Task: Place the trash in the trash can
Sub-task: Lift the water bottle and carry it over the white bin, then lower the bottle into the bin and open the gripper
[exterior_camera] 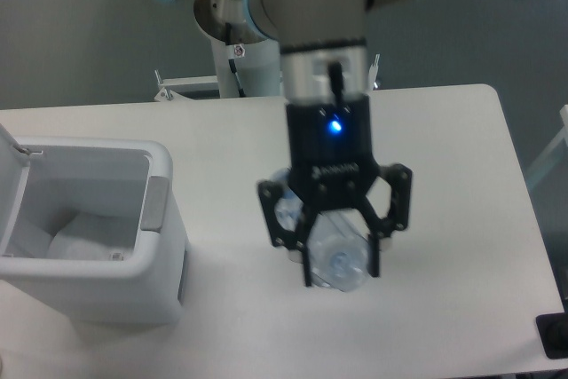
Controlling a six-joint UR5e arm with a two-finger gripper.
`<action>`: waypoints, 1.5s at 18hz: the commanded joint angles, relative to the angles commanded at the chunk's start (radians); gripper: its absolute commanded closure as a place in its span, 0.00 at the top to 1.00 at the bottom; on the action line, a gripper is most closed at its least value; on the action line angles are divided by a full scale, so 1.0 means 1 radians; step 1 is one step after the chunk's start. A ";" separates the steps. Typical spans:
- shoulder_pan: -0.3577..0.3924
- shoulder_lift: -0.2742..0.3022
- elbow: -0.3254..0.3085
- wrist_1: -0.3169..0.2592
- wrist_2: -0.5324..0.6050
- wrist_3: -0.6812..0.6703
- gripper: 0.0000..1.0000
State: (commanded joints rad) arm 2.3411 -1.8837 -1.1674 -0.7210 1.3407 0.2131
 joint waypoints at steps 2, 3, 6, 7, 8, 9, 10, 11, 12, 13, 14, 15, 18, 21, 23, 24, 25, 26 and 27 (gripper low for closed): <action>-0.037 0.011 -0.001 0.002 0.000 0.005 0.60; -0.054 0.011 -0.005 0.003 0.002 0.008 0.60; -0.092 0.009 0.002 0.029 0.003 0.008 0.60; -0.107 0.009 0.002 0.046 0.005 0.008 0.60; -0.117 0.009 0.002 0.057 0.003 0.005 0.60; -0.134 0.006 0.000 0.061 0.003 0.006 0.60; -0.149 0.003 0.002 0.063 0.003 0.005 0.60; -0.166 -0.001 0.000 0.066 0.000 0.000 0.60; -0.190 -0.008 -0.001 0.066 0.000 -0.003 0.60; -0.210 -0.009 -0.005 0.069 0.002 -0.012 0.60; -0.221 -0.011 -0.011 0.069 0.002 -0.032 0.60; -0.229 -0.014 -0.015 0.069 0.002 -0.058 0.60; -0.253 -0.034 -0.021 0.071 0.002 -0.081 0.60; -0.278 -0.038 -0.043 0.071 0.002 -0.083 0.60; -0.293 -0.043 -0.066 0.071 0.002 -0.083 0.60; -0.295 -0.041 -0.081 0.071 0.002 -0.083 0.60; -0.301 -0.041 -0.096 0.071 0.002 -0.083 0.60; -0.308 -0.041 -0.109 0.071 0.002 -0.083 0.60; -0.310 -0.041 -0.118 0.071 0.002 -0.083 0.60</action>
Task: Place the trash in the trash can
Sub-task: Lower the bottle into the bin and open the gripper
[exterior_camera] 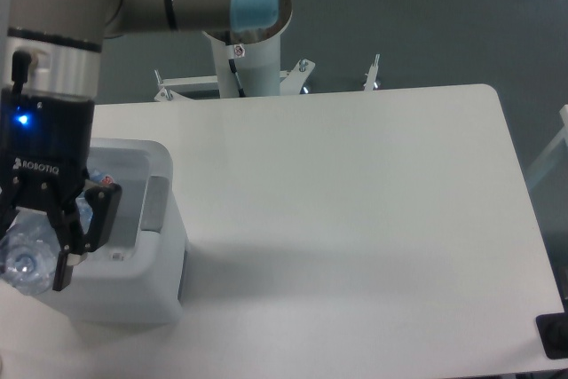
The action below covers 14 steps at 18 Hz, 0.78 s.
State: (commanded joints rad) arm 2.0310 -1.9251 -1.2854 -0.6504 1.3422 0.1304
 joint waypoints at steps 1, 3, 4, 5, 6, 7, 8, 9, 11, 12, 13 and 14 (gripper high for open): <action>-0.002 0.000 -0.005 0.000 0.000 0.000 0.60; -0.006 -0.003 -0.012 0.000 0.000 0.000 0.60; -0.006 -0.003 -0.017 0.000 0.000 0.000 0.60; -0.008 -0.003 -0.023 0.000 0.000 0.000 0.61; -0.008 -0.002 -0.034 0.000 0.000 0.000 0.61; -0.008 0.000 -0.038 0.000 0.000 0.000 0.62; -0.008 0.000 -0.040 0.000 0.000 0.000 0.66; -0.008 0.000 -0.040 0.000 0.002 0.002 0.73; -0.008 0.002 -0.038 0.000 0.003 0.002 0.73; -0.008 0.002 -0.041 0.000 0.003 0.003 0.82; -0.008 0.002 -0.040 0.000 0.005 0.011 0.95; -0.006 0.003 -0.040 0.000 0.005 0.011 0.99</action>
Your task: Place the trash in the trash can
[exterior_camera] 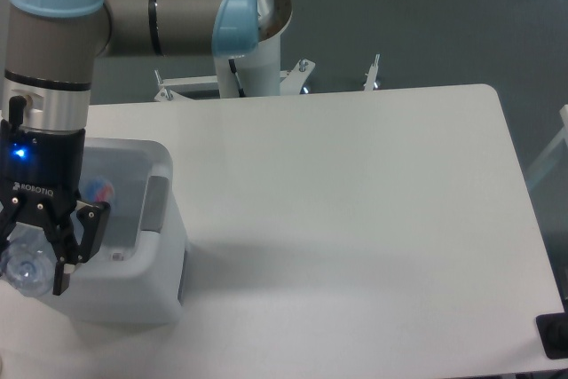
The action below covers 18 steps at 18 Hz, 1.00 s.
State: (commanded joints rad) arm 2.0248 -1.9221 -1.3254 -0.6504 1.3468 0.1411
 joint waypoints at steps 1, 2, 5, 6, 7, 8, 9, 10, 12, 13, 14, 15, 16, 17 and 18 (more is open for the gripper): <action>0.000 0.002 0.002 0.000 0.000 0.000 0.99; 0.002 0.006 0.002 -0.002 0.000 0.000 1.00; 0.029 0.020 -0.015 -0.003 0.003 0.002 1.00; 0.076 0.031 -0.023 -0.003 0.002 0.003 1.00; 0.119 0.040 -0.025 -0.005 0.000 0.008 1.00; 0.149 0.044 -0.023 -0.006 0.003 0.021 1.00; 0.176 0.045 -0.026 -0.008 0.017 0.056 1.00; 0.217 0.046 -0.029 -0.006 0.053 0.096 1.00; 0.268 0.043 -0.022 -0.006 0.100 0.142 1.00; 0.282 0.040 -0.018 -0.008 0.116 0.158 1.00; 0.308 0.041 -0.024 -0.008 0.132 0.181 1.00; 0.334 0.044 -0.029 -0.015 0.135 0.208 1.00; 0.347 0.046 -0.029 -0.017 0.138 0.231 1.00; 0.353 0.052 -0.028 -0.018 0.138 0.253 1.00; 0.362 0.063 -0.032 -0.024 0.138 0.273 1.00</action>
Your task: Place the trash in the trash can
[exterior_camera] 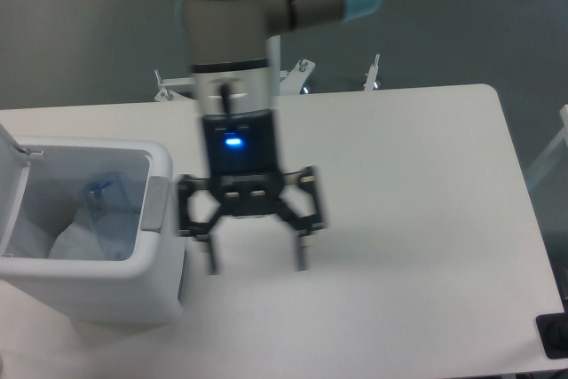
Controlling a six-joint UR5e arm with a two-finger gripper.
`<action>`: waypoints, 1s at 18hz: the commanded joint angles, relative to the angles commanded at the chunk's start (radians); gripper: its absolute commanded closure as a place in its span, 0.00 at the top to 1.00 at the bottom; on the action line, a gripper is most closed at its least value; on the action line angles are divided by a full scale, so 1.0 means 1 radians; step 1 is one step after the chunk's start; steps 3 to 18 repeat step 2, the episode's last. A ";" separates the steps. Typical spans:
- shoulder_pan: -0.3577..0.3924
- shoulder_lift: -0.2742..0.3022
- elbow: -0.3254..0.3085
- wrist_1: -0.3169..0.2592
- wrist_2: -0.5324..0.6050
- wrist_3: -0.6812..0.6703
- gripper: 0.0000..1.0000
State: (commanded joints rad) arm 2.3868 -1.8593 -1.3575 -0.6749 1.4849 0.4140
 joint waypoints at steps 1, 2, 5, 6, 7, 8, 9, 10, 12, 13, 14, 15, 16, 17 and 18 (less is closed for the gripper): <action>0.009 0.005 -0.005 -0.014 -0.002 0.018 1.00; 0.011 0.005 -0.005 -0.017 0.000 0.029 1.00; 0.011 0.005 -0.005 -0.017 0.000 0.029 1.00; 0.011 0.005 -0.005 -0.017 0.000 0.029 1.00; 0.011 0.005 -0.005 -0.017 0.000 0.029 1.00; 0.011 0.005 -0.005 -0.017 0.000 0.029 1.00; 0.011 0.005 -0.005 -0.017 0.000 0.029 1.00; 0.011 0.005 -0.005 -0.017 0.000 0.029 1.00; 0.011 0.005 -0.005 -0.017 0.000 0.029 1.00; 0.011 0.005 -0.005 -0.017 0.000 0.029 1.00; 0.011 0.005 -0.005 -0.017 0.000 0.029 1.00; 0.011 0.005 -0.005 -0.017 0.000 0.029 1.00; 0.011 0.005 -0.005 -0.017 0.000 0.029 1.00; 0.011 0.005 -0.005 -0.017 0.000 0.029 1.00; 0.011 0.005 -0.005 -0.017 0.000 0.029 1.00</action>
